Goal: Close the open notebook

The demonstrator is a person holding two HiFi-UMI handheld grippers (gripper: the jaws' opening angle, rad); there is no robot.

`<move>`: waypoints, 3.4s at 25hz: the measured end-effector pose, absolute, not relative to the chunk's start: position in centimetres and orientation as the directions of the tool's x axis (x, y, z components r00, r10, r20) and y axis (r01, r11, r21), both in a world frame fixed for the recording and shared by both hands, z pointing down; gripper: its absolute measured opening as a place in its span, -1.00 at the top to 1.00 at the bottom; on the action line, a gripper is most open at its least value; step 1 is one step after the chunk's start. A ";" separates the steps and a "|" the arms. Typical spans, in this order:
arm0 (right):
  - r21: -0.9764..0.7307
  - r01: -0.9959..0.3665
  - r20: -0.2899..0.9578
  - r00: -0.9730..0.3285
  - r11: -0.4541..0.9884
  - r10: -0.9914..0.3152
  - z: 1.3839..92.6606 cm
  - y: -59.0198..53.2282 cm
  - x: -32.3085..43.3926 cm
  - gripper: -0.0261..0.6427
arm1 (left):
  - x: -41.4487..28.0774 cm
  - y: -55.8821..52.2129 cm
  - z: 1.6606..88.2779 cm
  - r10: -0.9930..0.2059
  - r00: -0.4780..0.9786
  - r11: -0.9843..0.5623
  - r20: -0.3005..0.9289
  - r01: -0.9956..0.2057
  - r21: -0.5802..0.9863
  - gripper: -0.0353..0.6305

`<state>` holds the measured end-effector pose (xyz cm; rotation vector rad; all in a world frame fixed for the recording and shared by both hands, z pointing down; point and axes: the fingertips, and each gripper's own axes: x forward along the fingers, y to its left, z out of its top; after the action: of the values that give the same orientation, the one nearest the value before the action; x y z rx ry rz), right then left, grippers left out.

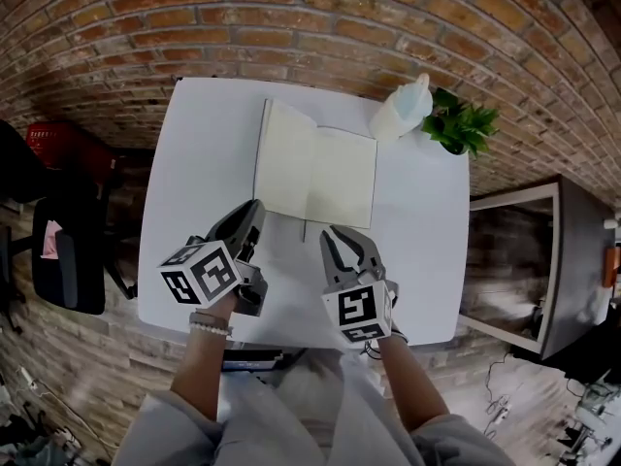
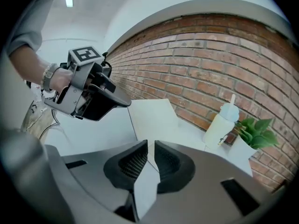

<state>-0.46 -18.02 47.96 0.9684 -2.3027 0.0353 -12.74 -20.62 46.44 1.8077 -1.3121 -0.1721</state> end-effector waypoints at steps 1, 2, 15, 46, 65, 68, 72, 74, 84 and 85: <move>0.203 -0.664 0.555 -0.528 0.720 -0.643 47.7 -17.9 0.1 0.72 | -12.3 -20.6 46.1 -0.824 0.438 -0.073 0.359 -0.711 0.699 0.79; 0.193 -0.677 0.552 -0.524 0.710 -0.649 47.5 -17.7 0.7 0.72 | -11.9 -20.6 45.8 -0.821 0.441 -0.080 0.362 -0.717 0.692 0.79; 0.164 -0.798 0.520 -0.429 0.579 -0.739 45.2 -16.3 7.5 0.72 | -4.0 -20.7 43.0 -0.756 0.560 -0.285 0.340 -0.748 0.599 0.79; 0.128 -0.928 0.477 -0.250 0.348 -0.842 44.2 -13.4 16.8 0.73 | 9.9 -21.5 51.5 -0.497 0.672 -0.506 0.549 -0.738 0.446 0.79; 0.111 -0.937 0.490 -0.239 0.332 -0.838 45.0 -11.8 18.2 0.73 | 12.4 -21.2 55.7 -0.404 0.613 -0.602 0.678 -0.737 0.307 0.75; 0.113 -0.935 0.489 -0.242 0.335 -0.838 45.0 -11.6 18.1 0.73 | 12.6 -20.8 55.6 -0.399 0.630 -0.612 0.667 -0.724 0.318 0.69; 0.116 -0.932 0.484 -0.250 0.344 -0.839 44.7 -11.4 17.9 0.73 | 13.0 -20.2 54.7 -0.389 0.661 -0.627 0.642 -0.701 0.341 0.48; 0.118 -0.930 0.479 -0.255 0.349 -0.840 44.5 -11.4 17.8 0.73 | 12.8 -20.2 54.0 -0.404 0.667 -0.637 0.626 -0.696 0.330 0.47; 0.137 -0.911 0.402 -0.308 0.389 -0.863 40.9 -12.0 15.7 0.73 | 8.0 -19.9 46.9 -0.568 0.651 -0.613 0.504 -0.743 0.269 0.77; 0.142 -0.908 0.390 -0.315 0.395 -0.865 40.3 -12.1 15.4 0.73 | 7.4 -19.9 46.0 -0.585 0.645 -0.609 0.491 -0.749 0.259 0.79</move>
<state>15.37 -12.10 40.31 1.5263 -2.2549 0.1438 7.39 -19.86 45.97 2.4221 -1.0474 0.5005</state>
